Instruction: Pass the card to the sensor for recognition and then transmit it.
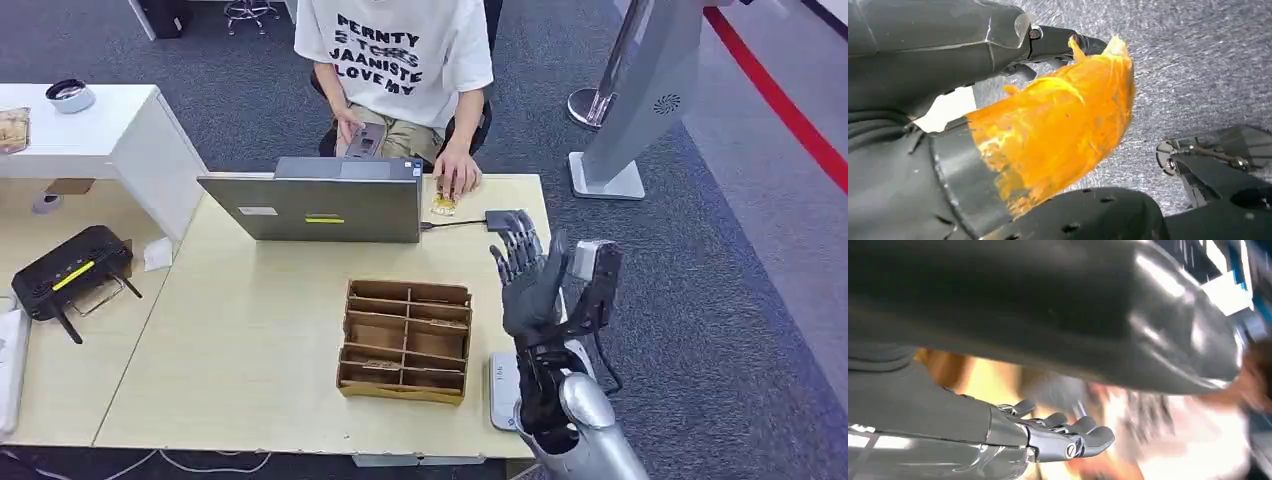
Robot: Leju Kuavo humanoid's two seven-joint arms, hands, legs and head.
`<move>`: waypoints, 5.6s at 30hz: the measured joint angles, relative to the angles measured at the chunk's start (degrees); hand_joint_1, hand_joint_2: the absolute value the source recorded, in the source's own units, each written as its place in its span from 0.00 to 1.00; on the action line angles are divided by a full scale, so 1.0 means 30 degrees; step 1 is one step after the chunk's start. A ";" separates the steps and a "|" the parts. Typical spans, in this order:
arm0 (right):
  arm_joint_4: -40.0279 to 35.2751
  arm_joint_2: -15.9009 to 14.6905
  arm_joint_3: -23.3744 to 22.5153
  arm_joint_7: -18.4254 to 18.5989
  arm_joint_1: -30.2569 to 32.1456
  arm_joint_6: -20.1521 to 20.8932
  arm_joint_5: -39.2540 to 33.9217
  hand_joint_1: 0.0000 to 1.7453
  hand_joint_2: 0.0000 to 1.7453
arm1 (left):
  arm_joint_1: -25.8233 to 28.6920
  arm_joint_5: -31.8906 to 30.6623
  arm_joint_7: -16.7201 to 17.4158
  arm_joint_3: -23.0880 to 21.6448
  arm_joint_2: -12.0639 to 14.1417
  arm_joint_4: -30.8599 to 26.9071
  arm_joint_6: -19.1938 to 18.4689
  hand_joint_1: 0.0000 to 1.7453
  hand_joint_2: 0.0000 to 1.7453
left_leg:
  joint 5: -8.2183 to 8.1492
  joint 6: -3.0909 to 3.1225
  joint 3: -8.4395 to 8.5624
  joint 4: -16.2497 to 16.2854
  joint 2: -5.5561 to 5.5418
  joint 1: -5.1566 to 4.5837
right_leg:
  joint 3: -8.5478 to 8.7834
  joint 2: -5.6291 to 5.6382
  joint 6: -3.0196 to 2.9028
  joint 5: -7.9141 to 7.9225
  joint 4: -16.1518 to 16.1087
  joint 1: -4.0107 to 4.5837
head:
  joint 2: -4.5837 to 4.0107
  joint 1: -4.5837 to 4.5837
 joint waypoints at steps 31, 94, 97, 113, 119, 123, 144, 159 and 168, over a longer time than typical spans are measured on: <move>-0.1356 -0.3612 0.3893 -0.3643 0.0972 -0.1236 1.4928 0.00 1.00 | -0.0008 -0.0372 -0.0087 0.1340 -0.0080 0.0000 -0.0073 0.00 0.00 | -0.0002 -0.0006 0.0011 0.0000 0.0016 0.0002 | 0.0001 0.0024 -0.0017 0.0011 0.0001 0.0013 | 0.0000 -0.0007; 0.4925 -0.2329 0.6478 0.3111 -0.1147 -0.5511 3.1833 0.48 1.00 | -0.0062 -0.1668 -0.0022 0.1529 -0.0153 0.0000 -0.0532 0.00 0.00 | -0.0001 -0.0006 0.0009 0.0000 0.0014 0.0001 | 0.0003 0.0022 -0.0017 0.0011 0.0002 0.0011 | 0.0000 -0.0007; 0.5180 -0.2279 0.6384 0.3154 -0.1149 -0.5474 3.1833 0.42 1.00 | -0.0062 -0.1727 -0.0022 0.1529 -0.0153 0.0000 -0.0532 0.00 0.00 | -0.0001 -0.0006 0.0009 0.0000 0.0013 0.0001 | 0.0003 0.0022 -0.0017 0.0011 0.0002 0.0011 | 0.0000 -0.0015; 0.6258 -0.2075 0.5939 0.3242 -0.1158 -0.5205 3.1898 0.49 1.00 | -0.0073 -0.1945 -0.0022 0.1734 -0.0153 0.0000 -0.0554 0.00 0.00 | -0.0001 -0.0006 0.0009 0.0000 0.0014 0.0001 | 0.0003 0.0022 -0.0017 0.0011 0.0002 0.0011 | 0.0000 -0.0007; 0.6710 -0.2067 0.5691 0.3314 -0.1157 -0.5168 3.1942 0.50 1.00 | -0.0075 -0.2004 -0.0007 0.1806 -0.0153 0.0000 -0.0568 0.00 0.00 | -0.0001 -0.0006 0.0010 0.0000 0.0014 0.0000 | 0.0003 0.0022 -0.0016 0.0012 0.0002 0.0011 | 0.0000 -0.0007; 0.7016 -0.2016 0.5531 0.3373 -0.1153 -0.5117 3.1949 0.50 1.00 | -0.0075 -0.2040 0.0007 0.1814 -0.0153 0.0000 -0.0576 0.00 0.00 | -0.0001 -0.0006 0.0012 0.0000 0.0014 0.0000 | 0.0003 0.0022 -0.0016 0.0012 0.0002 0.0011 | 0.0000 -0.0015; 0.8094 -0.2016 0.4657 0.3497 -0.0829 -0.4885 3.2263 0.94 1.00 | -0.0074 -0.2149 -0.0022 0.2003 -0.0153 0.0000 -0.0583 0.00 0.00 | -0.0001 -0.0006 0.0012 0.0000 0.0015 0.0000 | 0.0002 0.0023 -0.0016 0.0011 0.0002 0.0011 | 0.0000 -0.0007; 0.8283 -0.2009 0.4387 0.3438 -0.0738 -0.4892 3.2343 1.00 1.00 | -0.0075 -0.2208 -0.0190 0.2280 -0.0153 0.0000 -0.0583 0.00 0.00 | -0.0001 -0.0006 0.0015 0.0001 0.0015 -0.0001 | 0.0002 0.0023 -0.0016 0.0012 0.0002 0.0011 | 0.0000 -0.0007; 0.5810 -0.1403 0.3016 0.1760 0.0571 -0.8142 3.3816 1.00 1.00 | -0.0050 -0.2310 -0.0291 0.2389 -0.0160 0.0000 -0.0488 0.00 0.00 | -0.0002 -0.0007 0.0010 0.0000 0.0012 0.0001 | -0.0007 0.0021 -0.0016 0.0009 0.0002 0.0013 | 0.0000 0.0000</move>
